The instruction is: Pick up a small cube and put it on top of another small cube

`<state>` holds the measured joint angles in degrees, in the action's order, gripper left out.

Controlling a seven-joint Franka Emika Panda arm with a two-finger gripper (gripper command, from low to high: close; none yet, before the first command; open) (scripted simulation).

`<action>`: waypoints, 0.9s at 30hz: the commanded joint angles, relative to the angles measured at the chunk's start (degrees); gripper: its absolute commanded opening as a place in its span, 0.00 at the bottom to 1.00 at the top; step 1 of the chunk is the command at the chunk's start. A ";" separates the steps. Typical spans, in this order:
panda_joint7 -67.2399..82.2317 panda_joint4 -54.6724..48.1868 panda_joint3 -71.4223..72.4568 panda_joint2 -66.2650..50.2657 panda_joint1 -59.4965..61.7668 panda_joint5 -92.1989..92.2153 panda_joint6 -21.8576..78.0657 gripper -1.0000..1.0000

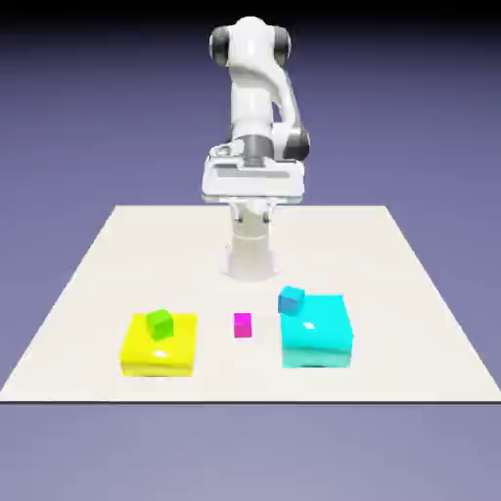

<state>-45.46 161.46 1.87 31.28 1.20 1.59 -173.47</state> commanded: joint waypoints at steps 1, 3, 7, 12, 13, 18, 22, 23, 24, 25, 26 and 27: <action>-2.50 0.38 1.55 -1.15 1.56 1.32 0.44 0.50; -7.48 1.14 4.66 -3.44 4.69 3.96 1.32 0.50; -17.45 2.65 10.86 -8.02 10.93 9.24 3.09 0.50; -29.90 4.54 18.62 -13.74 18.74 15.84 5.30 0.50; -32.40 4.92 20.17 -14.89 20.30 17.16 5.74 0.50; -44.86 6.81 27.92 -20.61 28.10 23.75 7.95 0.50; -54.82 8.33 34.13 -25.19 34.35 29.03 9.71 0.50; -56.82 8.63 35.37 -26.11 35.60 30.09 10.07 0.50; -56.83 8.63 35.37 -26.12 35.60 30.09 10.07 0.50; -58.41 8.43 33.79 -28.19 34.70 27.66 8.24 0.50; -60.00 8.22 32.20 -30.26 33.80 25.22 6.41 0.50; -61.58 8.02 30.61 -32.34 32.90 22.78 4.58 0.50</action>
<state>-107.04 169.48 32.48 -1.06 34.51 24.38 -168.90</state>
